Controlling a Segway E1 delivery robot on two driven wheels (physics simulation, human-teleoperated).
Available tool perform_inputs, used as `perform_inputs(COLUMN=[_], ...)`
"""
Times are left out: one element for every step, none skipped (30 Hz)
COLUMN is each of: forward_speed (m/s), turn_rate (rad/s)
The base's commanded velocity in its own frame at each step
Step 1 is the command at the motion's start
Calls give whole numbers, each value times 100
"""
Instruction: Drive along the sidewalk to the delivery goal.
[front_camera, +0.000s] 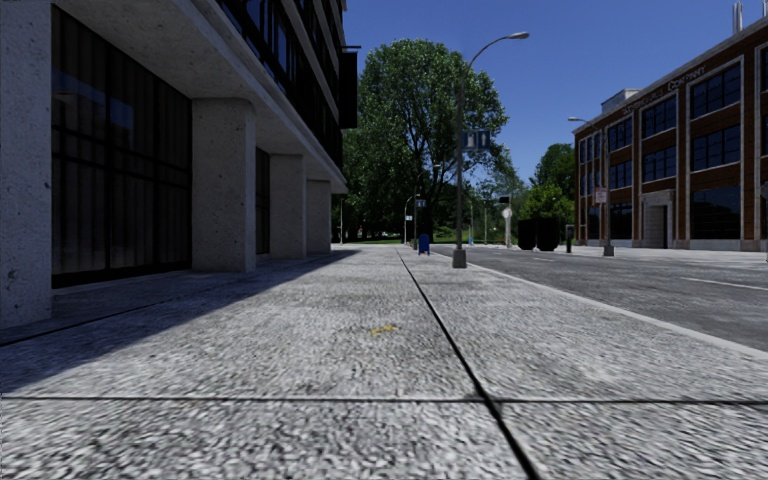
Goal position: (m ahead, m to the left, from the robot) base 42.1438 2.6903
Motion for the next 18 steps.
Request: perform_inputs(forward_speed=[200, 200, 200, 200, 200, 200, 200, 200, 200, 200, 200, 200, 200, 200, 200, 200, 200, 200], turn_rate=[0, 0, 0, 0, 0, 0, 0, 0, 0, 0, 0, 0, 0, 0, 0, 0, 0, 0])
